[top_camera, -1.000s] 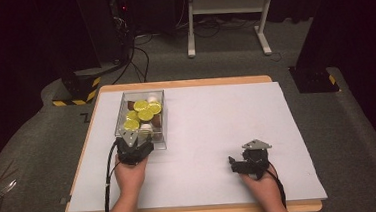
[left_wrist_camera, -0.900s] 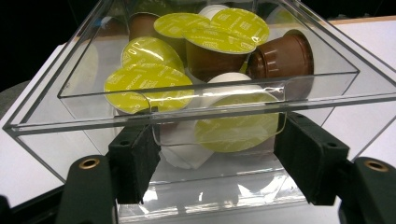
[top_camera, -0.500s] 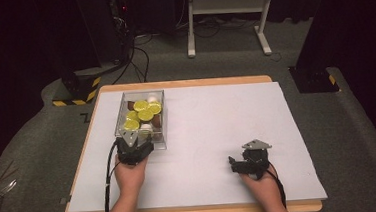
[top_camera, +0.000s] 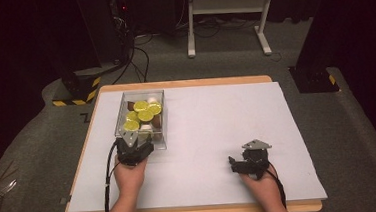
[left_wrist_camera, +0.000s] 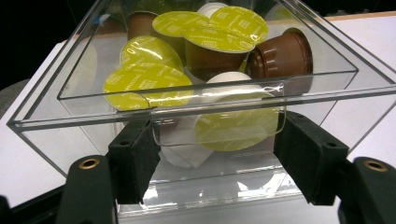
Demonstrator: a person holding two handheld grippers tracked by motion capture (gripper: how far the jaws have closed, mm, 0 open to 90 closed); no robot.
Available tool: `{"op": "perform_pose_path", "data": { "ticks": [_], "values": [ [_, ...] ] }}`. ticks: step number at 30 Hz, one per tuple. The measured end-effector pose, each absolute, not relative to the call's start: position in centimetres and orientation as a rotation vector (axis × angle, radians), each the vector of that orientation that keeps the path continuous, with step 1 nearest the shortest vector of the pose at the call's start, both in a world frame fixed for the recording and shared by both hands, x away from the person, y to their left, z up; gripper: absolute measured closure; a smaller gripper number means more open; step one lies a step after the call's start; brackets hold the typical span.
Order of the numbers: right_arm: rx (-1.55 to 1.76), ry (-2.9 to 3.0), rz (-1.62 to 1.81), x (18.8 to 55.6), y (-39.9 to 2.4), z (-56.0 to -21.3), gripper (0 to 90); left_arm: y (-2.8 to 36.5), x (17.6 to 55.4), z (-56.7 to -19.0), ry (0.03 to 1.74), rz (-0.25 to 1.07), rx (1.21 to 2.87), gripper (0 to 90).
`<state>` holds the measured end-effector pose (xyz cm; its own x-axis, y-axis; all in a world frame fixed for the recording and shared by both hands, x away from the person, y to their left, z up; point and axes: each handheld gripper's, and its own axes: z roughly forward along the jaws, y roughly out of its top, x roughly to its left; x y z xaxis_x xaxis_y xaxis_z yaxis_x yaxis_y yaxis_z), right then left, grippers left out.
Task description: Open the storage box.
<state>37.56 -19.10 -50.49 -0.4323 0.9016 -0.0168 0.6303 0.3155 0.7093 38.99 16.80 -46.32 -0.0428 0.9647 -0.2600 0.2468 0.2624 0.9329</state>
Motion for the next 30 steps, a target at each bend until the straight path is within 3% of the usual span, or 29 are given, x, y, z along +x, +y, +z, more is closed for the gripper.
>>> {"op": "perform_pose_path", "data": {
  "ticks": [30],
  "values": [
    [1.357, 2.179, 0.89, 37.6, -19.1, -50.5, 14.3, 16.7, 37.3, -46.5, 1.5, 0.882, 1.165, 32.4]
  ]
}}
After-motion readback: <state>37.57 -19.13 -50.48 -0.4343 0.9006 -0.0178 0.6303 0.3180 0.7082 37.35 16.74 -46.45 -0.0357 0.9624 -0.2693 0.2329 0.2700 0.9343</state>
